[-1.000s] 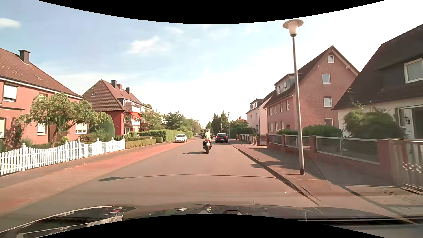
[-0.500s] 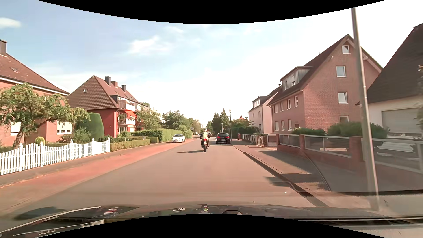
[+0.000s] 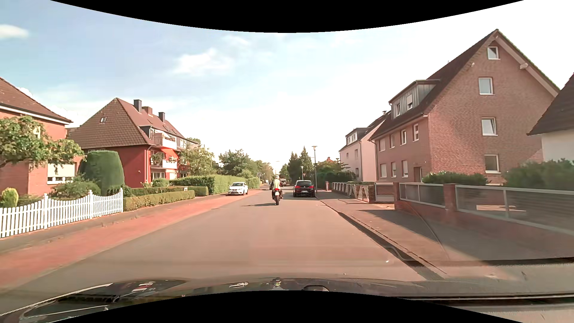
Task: Follow the waypoints while adhering to traffic rules and regulations
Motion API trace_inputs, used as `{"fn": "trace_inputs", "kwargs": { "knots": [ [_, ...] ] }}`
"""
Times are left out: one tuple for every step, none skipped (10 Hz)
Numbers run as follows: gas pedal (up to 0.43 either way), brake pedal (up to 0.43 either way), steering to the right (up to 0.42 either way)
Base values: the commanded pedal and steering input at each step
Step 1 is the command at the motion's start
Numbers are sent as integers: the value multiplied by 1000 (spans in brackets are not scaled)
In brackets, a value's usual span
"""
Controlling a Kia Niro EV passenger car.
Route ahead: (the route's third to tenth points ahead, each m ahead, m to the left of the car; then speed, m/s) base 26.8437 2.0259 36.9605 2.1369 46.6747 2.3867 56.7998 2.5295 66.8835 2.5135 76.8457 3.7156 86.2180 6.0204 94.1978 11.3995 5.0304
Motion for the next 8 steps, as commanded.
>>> {"fn": "trace_inputs", "kwargs": {
  "knots": [
    [39, 0, -4],
    [39, 0, -4],
    [39, 0, -3],
    [39, 0, -2],
    [39, 0, -1],
    [39, 0, -1],
    [39, 0, -1],
    [39, 0, 1]
  ]
}}
